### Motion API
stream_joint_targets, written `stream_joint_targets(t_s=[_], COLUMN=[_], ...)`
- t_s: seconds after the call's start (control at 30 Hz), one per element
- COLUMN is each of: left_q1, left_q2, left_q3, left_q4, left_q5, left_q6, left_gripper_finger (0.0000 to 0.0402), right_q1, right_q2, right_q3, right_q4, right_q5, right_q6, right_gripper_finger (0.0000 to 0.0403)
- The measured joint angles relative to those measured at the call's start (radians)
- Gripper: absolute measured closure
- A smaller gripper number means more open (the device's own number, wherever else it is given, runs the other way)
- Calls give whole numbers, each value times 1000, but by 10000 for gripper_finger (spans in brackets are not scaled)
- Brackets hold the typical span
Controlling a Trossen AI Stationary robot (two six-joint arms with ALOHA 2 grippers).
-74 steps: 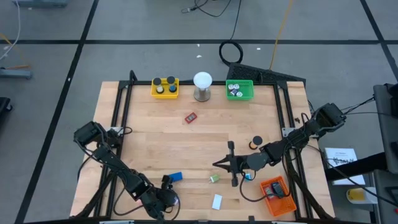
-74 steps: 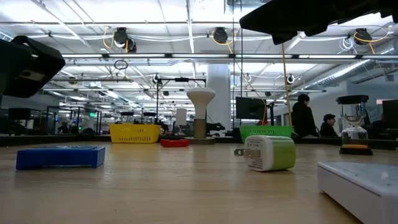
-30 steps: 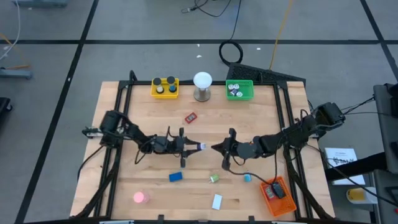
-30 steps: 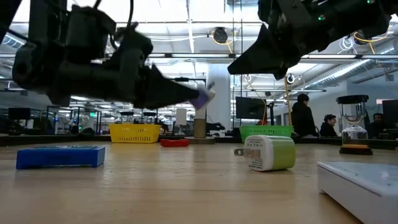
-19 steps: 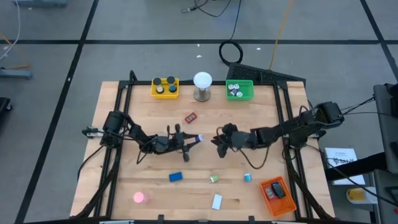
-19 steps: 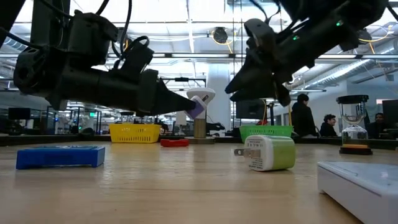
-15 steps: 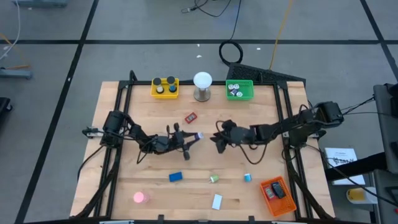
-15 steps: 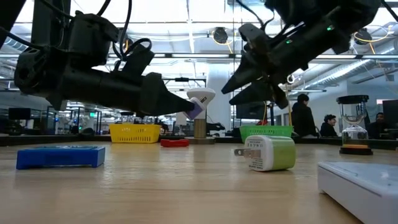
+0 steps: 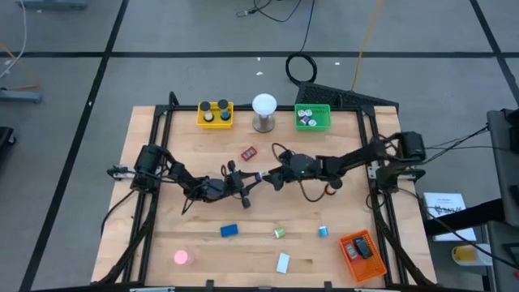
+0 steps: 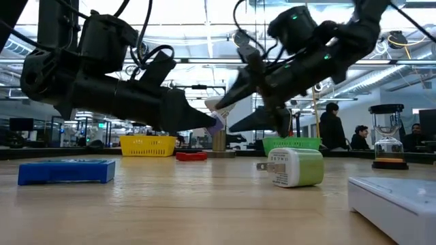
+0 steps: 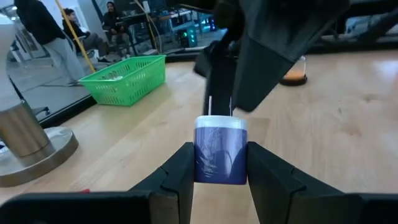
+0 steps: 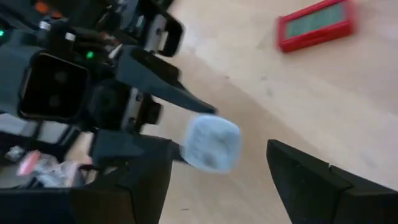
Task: Pick & Place Office items
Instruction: Put the purple charger adapter into the green bin
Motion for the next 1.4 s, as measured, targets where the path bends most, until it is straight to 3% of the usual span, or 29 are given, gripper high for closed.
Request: stream_joint_targets(t_s=[0.2, 0.43, 0.53, 0.73, 0.9, 1.03, 1.17, 1.4], left_q1=[-13, -23, -24, -33, -71, -90, -77, -66], left_q2=[0, -2, -2, -25, -119, -202, -238, -238], left_q3=[43, 48, 48, 43, 24, -16, -90, -187], left_q4=[-89, -102, -104, -118, -196, -271, -231, -56], left_q5=[-23, -36, -38, -62, -115, -149, -101, -34], left_q6=[19, 22, 28, 26, 50, 48, -2, -33], left_gripper_finger=[282, 280, 265, 208, 168, 162, 184, 244], right_q1=[-9, -9, -9, -9, -17, -21, -20, -50], right_q2=[115, 130, 129, 118, 23, -73, -88, -23], right_q3=[87, 112, 112, 116, 120, 193, 290, 314], right_q4=[36, 1, -1, -48, -278, -606, -930, -1093], right_q5=[-91, -94, -98, -128, -131, -29, 57, 83], right_q6=[-3, -37, -40, -95, -174, -235, -258, -309], right_gripper_finger=[164, 247, 272, 272, 268, 270, 270, 270])
